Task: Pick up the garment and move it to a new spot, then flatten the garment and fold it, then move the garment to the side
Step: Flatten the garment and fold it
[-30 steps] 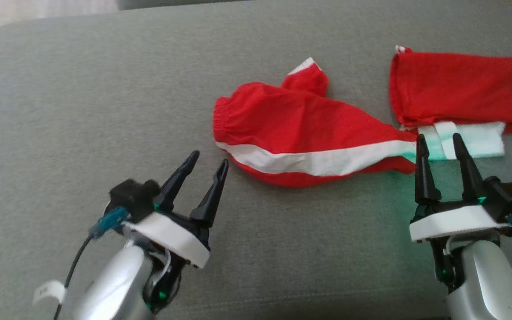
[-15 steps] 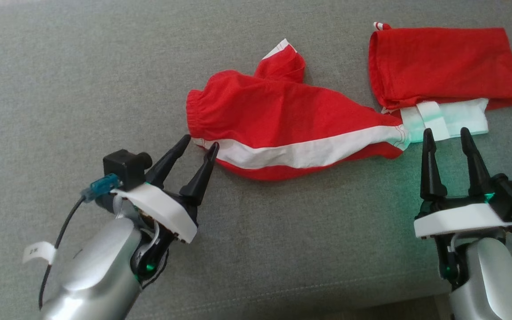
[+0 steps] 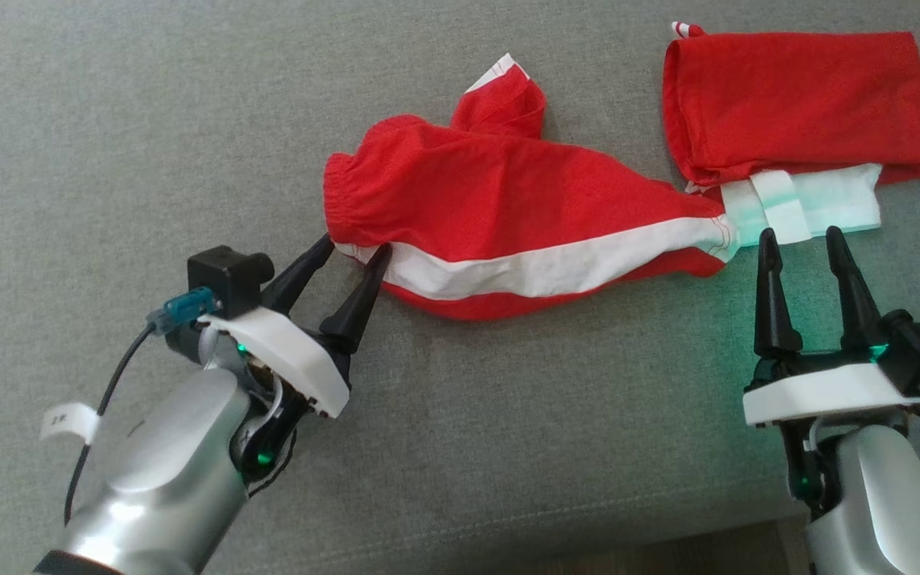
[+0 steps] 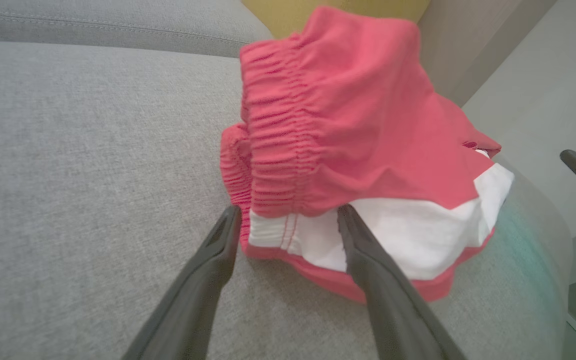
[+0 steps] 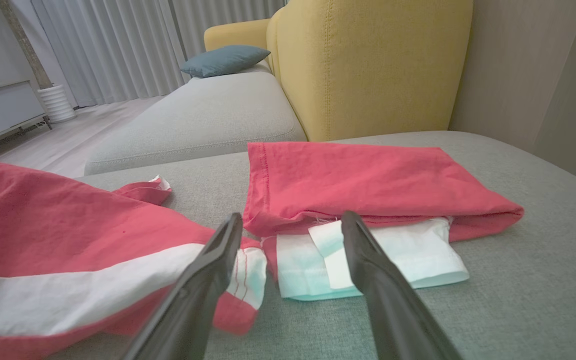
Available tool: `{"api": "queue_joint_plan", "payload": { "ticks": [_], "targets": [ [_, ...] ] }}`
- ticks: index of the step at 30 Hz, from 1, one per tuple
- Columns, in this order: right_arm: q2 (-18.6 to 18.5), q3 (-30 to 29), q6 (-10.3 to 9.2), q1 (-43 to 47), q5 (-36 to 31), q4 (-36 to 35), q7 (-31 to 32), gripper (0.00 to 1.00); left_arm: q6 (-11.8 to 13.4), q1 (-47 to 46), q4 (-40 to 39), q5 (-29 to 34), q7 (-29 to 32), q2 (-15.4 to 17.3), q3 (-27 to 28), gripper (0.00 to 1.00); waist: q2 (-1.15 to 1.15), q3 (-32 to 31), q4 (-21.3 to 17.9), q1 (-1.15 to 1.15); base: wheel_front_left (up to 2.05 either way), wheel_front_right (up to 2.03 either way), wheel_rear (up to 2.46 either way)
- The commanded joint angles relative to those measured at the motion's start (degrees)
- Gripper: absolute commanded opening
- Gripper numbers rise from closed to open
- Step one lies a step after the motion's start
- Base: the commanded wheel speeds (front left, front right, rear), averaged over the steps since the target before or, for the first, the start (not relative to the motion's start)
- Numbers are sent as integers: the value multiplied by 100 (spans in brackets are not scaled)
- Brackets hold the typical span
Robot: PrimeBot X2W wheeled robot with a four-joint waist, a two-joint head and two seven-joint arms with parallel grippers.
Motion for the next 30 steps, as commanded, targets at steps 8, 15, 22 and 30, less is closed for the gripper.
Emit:
{"api": "queue_joint_plan", "payload": {
  "ticks": [8,15,22,30],
  "targets": [
    [-17,96,-5,-168,9,-123,-71,100,-34,-339,-97,-129,-32,256,100,0,0,14,-19,0,0,0,0],
    [-17,175,-5,-116,-25,84,10,100,-34,-144,-298,54,-32,283,348,0,0,-119,60,0,0,0,0],
    [-17,458,-5,-137,229,405,247,100,-34,90,-575,246,-32,308,567,0,0,-204,164,0,0,0,0],
    [-17,602,-5,-634,587,1012,291,100,-34,124,-644,393,-32,254,511,0,0,-163,281,0,0,0,0]
  ]
}}
